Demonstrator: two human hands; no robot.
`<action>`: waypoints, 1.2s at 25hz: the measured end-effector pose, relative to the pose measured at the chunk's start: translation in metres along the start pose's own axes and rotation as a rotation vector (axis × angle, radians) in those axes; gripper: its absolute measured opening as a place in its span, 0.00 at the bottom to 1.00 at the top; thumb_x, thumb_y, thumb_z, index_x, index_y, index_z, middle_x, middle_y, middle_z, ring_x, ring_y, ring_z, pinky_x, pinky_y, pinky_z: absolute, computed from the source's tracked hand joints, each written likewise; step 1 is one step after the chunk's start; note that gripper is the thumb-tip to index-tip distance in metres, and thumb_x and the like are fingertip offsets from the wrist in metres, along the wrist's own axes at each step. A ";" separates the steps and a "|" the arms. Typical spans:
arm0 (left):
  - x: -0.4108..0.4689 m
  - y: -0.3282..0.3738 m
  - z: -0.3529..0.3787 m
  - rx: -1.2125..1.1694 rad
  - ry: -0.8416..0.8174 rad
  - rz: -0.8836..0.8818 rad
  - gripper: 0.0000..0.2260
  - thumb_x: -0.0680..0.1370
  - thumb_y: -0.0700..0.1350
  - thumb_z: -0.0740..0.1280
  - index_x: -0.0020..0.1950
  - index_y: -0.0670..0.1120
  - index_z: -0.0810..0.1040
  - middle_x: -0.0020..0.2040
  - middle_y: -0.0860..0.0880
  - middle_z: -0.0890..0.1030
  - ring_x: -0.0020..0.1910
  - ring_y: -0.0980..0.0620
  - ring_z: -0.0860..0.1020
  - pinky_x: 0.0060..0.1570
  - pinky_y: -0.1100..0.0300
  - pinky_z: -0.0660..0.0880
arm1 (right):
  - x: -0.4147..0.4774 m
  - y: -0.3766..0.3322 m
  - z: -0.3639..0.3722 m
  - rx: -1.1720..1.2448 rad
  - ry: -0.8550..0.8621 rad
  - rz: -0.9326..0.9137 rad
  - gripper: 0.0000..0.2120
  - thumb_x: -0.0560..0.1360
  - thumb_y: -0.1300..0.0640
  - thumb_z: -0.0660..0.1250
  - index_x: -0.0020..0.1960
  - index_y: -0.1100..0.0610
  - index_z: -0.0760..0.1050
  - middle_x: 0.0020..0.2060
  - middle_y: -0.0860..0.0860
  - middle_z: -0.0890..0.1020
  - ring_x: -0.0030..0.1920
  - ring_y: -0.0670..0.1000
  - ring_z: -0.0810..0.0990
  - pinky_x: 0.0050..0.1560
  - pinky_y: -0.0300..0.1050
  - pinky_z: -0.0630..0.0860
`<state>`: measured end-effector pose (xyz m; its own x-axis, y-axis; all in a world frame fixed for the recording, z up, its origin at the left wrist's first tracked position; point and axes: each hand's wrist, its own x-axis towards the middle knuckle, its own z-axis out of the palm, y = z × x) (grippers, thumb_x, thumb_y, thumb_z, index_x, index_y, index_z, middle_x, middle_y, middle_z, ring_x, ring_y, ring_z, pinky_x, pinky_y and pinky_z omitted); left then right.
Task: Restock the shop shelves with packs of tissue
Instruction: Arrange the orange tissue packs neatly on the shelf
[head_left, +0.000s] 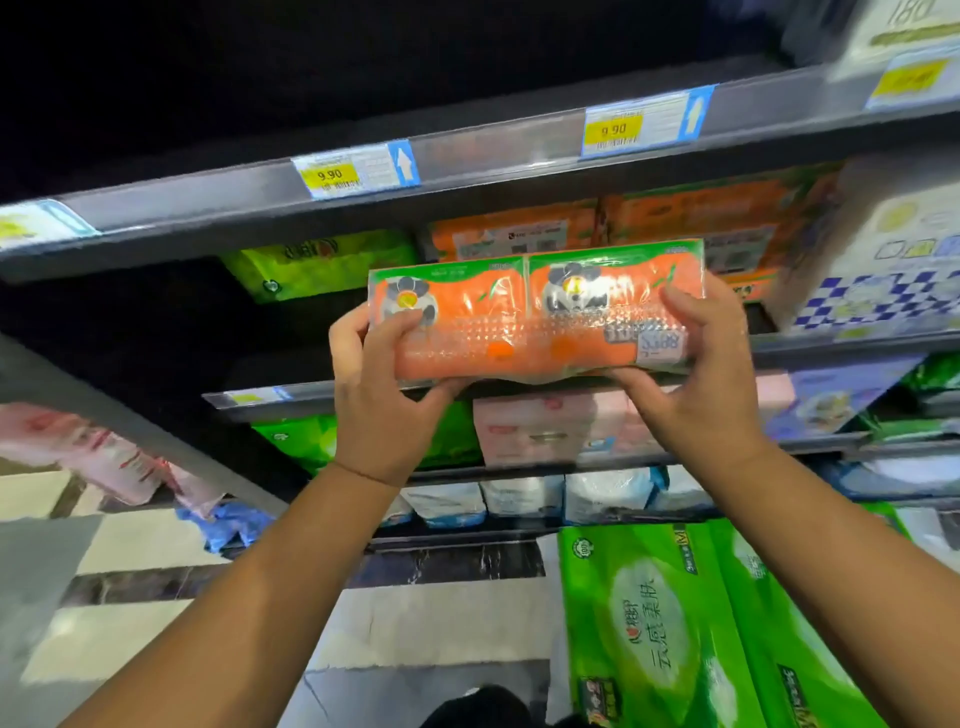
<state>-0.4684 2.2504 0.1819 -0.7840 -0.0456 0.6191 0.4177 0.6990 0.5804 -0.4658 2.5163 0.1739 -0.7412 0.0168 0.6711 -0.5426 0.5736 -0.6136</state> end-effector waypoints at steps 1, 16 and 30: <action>0.001 0.001 0.003 0.033 0.014 -0.001 0.26 0.68 0.55 0.74 0.62 0.52 0.68 0.63 0.44 0.64 0.61 0.46 0.71 0.54 0.63 0.71 | 0.004 0.004 0.002 -0.005 -0.005 -0.002 0.29 0.68 0.52 0.72 0.64 0.57 0.64 0.65 0.70 0.67 0.66 0.43 0.62 0.67 0.27 0.57; 0.033 -0.045 0.056 0.022 -0.012 -0.087 0.29 0.69 0.47 0.76 0.66 0.55 0.68 0.68 0.44 0.63 0.68 0.44 0.68 0.64 0.53 0.71 | 0.038 0.064 0.056 -0.065 -0.049 0.114 0.31 0.69 0.58 0.74 0.67 0.57 0.63 0.67 0.68 0.66 0.68 0.57 0.64 0.67 0.26 0.56; 0.082 -0.105 0.103 -0.326 -0.098 -0.603 0.42 0.72 0.45 0.75 0.75 0.57 0.51 0.57 0.60 0.76 0.55 0.67 0.76 0.64 0.62 0.71 | 0.073 0.099 0.132 0.191 0.107 0.732 0.40 0.65 0.49 0.79 0.69 0.49 0.60 0.63 0.51 0.72 0.64 0.50 0.72 0.66 0.50 0.73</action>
<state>-0.6237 2.2470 0.1175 -0.9541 -0.2835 0.0962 0.0002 0.3207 0.9472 -0.6260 2.4657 0.1073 -0.9012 0.4226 0.0965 0.0060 0.2346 -0.9721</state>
